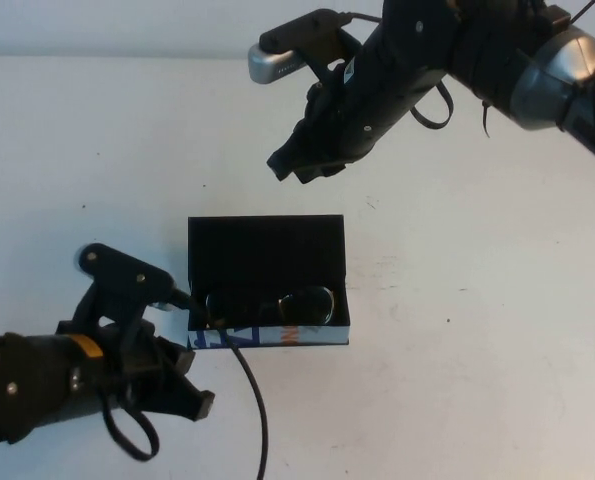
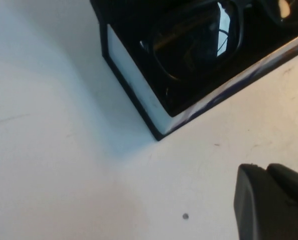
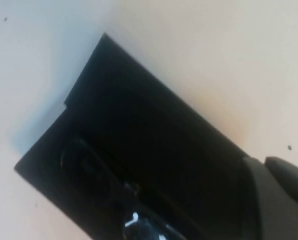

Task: Return glasses to glasses case
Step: Close the glasses case

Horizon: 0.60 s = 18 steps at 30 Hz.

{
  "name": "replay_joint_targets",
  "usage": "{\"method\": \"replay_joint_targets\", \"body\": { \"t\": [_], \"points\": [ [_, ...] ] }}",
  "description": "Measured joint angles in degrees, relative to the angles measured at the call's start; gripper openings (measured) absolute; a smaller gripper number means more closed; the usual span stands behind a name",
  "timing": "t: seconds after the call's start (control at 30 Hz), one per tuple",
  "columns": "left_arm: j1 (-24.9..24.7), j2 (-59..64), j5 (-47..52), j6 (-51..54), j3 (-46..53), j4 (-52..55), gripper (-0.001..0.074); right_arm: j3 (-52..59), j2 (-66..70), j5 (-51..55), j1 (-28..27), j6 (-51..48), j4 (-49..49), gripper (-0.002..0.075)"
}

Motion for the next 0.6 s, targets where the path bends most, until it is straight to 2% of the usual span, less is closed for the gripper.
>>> {"method": "replay_joint_targets", "body": {
  "t": [0.17, 0.33, 0.6],
  "points": [
    [-0.1, 5.4, -0.4, 1.8, -2.8, -0.1, -0.0001, -3.4, 3.1, -0.4, -1.9, 2.7, 0.8, -0.0011],
    [-0.7, 8.1, -4.9, 2.0, -2.9, -0.6, -0.0001, -7.8, 6.7, -0.6, -3.1, 3.4, 1.1, -0.0011],
    [-6.9, 11.3, -13.1, 2.1, -2.9, 0.0, -0.0001, -12.3, 11.9, -0.8, -3.4, 3.7, 2.7, -0.0011]
  ]
}}
